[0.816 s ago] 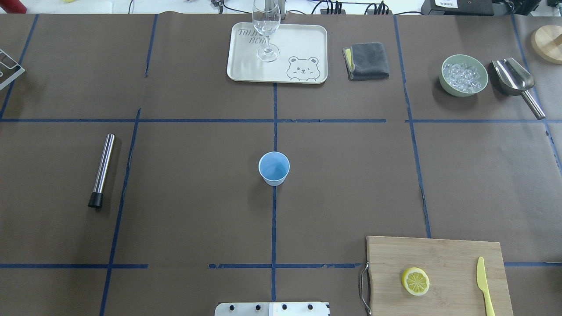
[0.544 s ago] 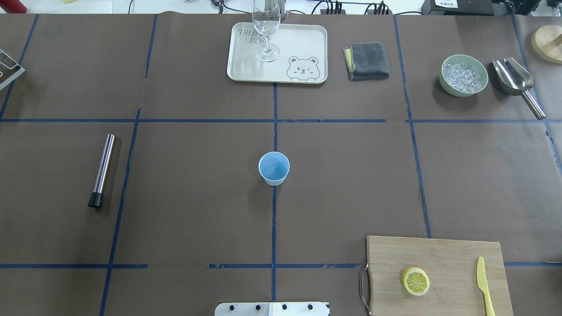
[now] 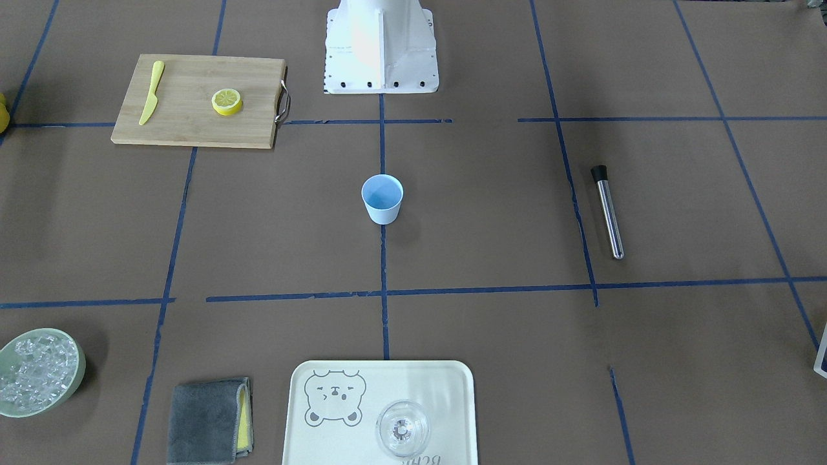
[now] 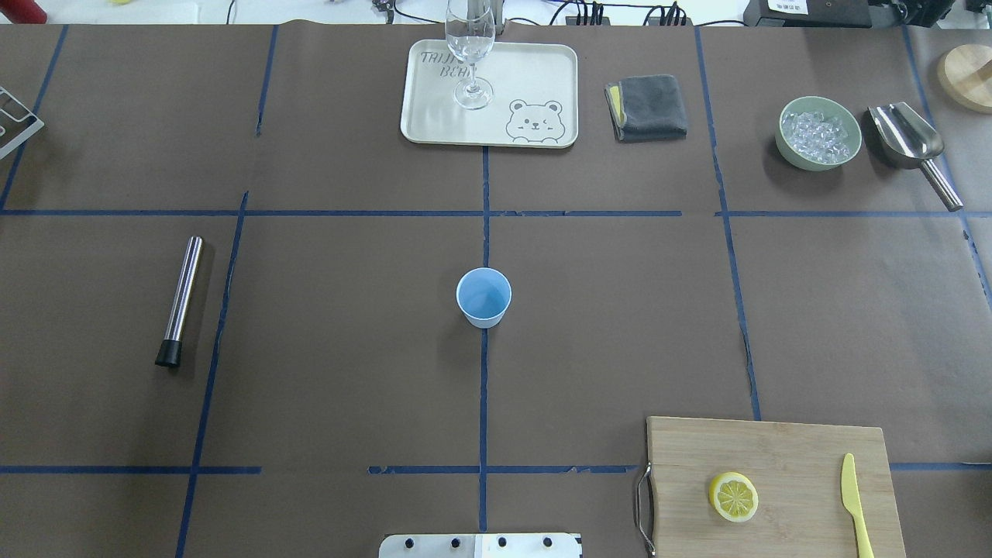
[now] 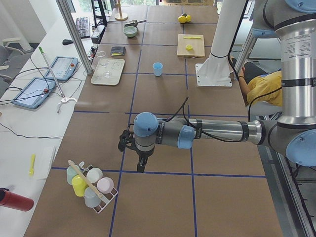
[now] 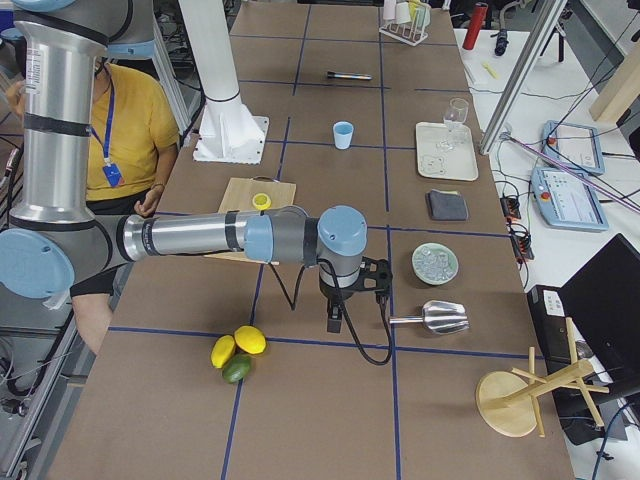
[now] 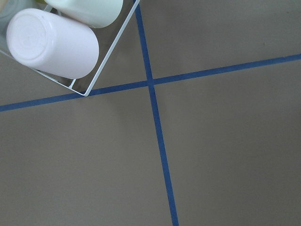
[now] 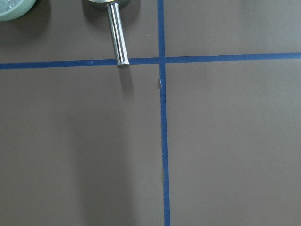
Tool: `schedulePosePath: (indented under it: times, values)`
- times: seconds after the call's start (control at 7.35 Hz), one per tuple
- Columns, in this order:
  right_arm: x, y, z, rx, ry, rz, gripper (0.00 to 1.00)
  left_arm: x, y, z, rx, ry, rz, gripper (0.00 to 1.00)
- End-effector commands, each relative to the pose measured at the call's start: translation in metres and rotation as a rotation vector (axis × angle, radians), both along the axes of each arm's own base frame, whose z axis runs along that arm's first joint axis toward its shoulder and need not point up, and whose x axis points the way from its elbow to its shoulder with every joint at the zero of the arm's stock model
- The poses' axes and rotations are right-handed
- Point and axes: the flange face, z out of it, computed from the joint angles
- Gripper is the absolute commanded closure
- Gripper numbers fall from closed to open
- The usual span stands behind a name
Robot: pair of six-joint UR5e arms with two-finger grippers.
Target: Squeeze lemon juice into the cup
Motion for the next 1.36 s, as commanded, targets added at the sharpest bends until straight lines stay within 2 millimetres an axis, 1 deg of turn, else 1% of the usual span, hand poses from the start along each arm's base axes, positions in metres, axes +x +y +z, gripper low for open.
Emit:
schedulePosePath:
  times: [0.0,0.14,0.27,0.41,0.54,0.68,0.82,0.95,1.09,1.22]
  values:
    - [-0.032,-0.012,-0.051,0.196,-0.009,-0.071,0.00,0.000,0.000,0.000,0.001,0.000,0.000,0.00]
    - [-0.064,-0.013,-0.063,0.337,-0.035,-0.133,0.00,0.000,0.000,0.000,0.002,0.000,0.000,0.00]
    - [-0.078,-0.006,-0.061,0.366,-0.046,-0.161,0.00,0.000,0.000,0.000,0.004,0.000,0.000,0.00]
    - [-0.089,-0.008,-0.066,0.379,-0.050,-0.178,0.00,0.000,0.000,0.000,0.004,0.000,0.000,0.00]
    - [-0.130,-0.021,-0.093,0.429,-0.056,-0.232,0.00,0.000,0.001,0.001,0.002,0.000,0.001,0.00]
    - [-0.160,-0.016,-0.128,0.376,-0.102,-0.161,0.00,0.000,0.002,0.002,0.000,0.000,0.001,0.00]
    - [-0.210,0.004,-0.161,0.340,-0.122,-0.134,0.00,0.000,0.003,0.002,-0.001,0.000,0.001,0.00]
    - [-0.255,0.030,-0.190,0.318,-0.128,-0.130,0.00,0.000,0.003,0.003,-0.001,0.000,0.001,0.00]
    - [-0.297,0.062,-0.216,0.289,-0.126,-0.093,0.00,0.000,0.003,0.002,0.000,-0.002,0.001,0.00]
    - [-0.329,0.089,-0.229,0.272,-0.120,-0.073,0.00,0.000,0.003,-0.003,0.010,0.000,0.000,0.00]
